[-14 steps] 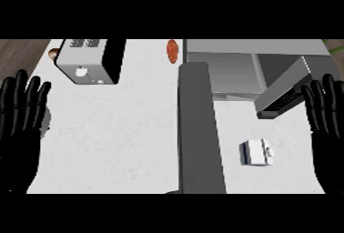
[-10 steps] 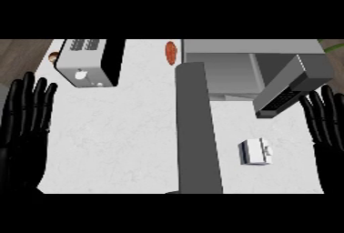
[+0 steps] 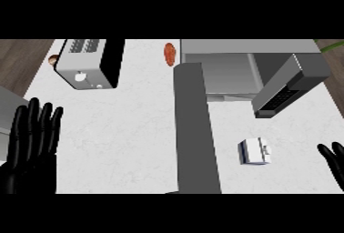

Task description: Pick up the milk, place it into the microwave and close the microwave

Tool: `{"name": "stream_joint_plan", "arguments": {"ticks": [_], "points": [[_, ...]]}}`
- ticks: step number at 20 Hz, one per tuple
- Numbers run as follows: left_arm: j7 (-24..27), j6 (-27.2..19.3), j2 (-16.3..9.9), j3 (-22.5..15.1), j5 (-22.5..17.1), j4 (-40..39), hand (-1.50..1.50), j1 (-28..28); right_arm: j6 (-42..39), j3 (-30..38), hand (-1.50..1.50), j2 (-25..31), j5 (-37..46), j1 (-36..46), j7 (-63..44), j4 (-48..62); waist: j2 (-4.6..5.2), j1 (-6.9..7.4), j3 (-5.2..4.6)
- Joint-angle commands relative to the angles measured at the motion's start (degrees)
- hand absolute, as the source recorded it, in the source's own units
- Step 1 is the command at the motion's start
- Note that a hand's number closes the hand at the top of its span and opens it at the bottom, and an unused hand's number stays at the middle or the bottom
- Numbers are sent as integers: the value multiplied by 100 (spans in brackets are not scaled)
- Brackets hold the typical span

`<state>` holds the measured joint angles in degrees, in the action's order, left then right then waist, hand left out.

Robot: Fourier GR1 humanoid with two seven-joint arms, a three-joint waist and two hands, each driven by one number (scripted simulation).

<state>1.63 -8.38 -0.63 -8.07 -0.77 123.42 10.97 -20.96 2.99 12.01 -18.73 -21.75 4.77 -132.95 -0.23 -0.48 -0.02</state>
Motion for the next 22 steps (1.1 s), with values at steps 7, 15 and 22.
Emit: {"name": "stream_joint_plan", "arguments": {"ticks": [7,15,22], "points": [[805,545,-127,-275,-386,1099,-150,2218,-867,493,-150,-253,-47,-1339,693,-403,-8,54,2],[1856,1123,-122,-61,-779,837,-150,3092,-1094,454,-150,-724,1455,-1152,1802,626,-3,87,2],[1983,1551,-363,260,-1104,1035,-150,3574,-530,128,-150,-1055,2194,-221,1515,1274,14,124,1]]}}
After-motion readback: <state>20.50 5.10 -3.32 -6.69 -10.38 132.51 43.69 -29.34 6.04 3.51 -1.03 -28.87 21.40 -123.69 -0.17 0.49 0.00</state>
